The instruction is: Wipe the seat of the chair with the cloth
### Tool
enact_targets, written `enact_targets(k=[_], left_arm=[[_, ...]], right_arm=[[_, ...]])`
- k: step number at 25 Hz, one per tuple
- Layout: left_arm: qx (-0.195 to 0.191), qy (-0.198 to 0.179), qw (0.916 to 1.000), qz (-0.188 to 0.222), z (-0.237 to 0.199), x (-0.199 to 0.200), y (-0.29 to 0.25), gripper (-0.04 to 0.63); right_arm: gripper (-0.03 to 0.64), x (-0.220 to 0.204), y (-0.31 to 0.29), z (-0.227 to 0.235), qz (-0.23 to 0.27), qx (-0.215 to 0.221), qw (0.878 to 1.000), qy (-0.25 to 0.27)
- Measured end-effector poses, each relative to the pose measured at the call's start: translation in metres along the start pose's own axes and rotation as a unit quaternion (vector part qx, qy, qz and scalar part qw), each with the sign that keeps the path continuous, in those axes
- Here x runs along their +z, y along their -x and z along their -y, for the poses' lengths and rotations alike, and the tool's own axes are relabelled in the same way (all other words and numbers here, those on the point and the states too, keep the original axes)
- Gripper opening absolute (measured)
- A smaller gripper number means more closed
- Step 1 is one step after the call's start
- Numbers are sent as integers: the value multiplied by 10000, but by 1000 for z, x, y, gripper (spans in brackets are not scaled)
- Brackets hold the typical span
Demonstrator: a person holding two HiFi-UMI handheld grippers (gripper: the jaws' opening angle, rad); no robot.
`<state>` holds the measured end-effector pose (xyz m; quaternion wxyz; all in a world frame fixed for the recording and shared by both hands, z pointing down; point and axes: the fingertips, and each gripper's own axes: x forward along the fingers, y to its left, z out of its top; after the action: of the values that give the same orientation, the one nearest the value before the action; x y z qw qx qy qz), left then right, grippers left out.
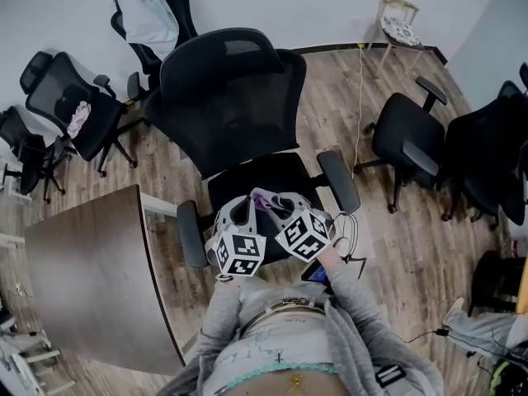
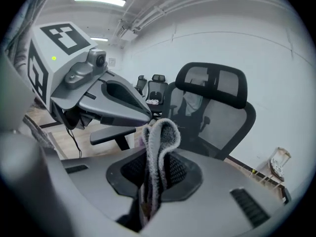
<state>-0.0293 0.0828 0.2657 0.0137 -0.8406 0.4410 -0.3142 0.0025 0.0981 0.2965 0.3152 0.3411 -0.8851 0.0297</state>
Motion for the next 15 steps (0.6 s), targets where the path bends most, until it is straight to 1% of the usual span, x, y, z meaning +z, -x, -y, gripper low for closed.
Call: enact_targets(k=[3, 7, 12, 15], left_arm=[[262, 62, 9994, 210, -12, 15, 12, -2], [495, 281, 9973, 456, -26, 32, 27, -2], [643, 582, 9935, 738, -40, 50, 40, -2], [736, 650, 9908, 931, -46, 61, 49, -2]], right_arm=[[51, 25, 8, 3, 302, -108, 9995, 2], [51, 53, 20, 5, 680, -184, 9975, -85], [51, 83, 31, 10, 1051, -361, 9938, -74], [51, 97, 39, 13, 1209, -461, 9916, -80]])
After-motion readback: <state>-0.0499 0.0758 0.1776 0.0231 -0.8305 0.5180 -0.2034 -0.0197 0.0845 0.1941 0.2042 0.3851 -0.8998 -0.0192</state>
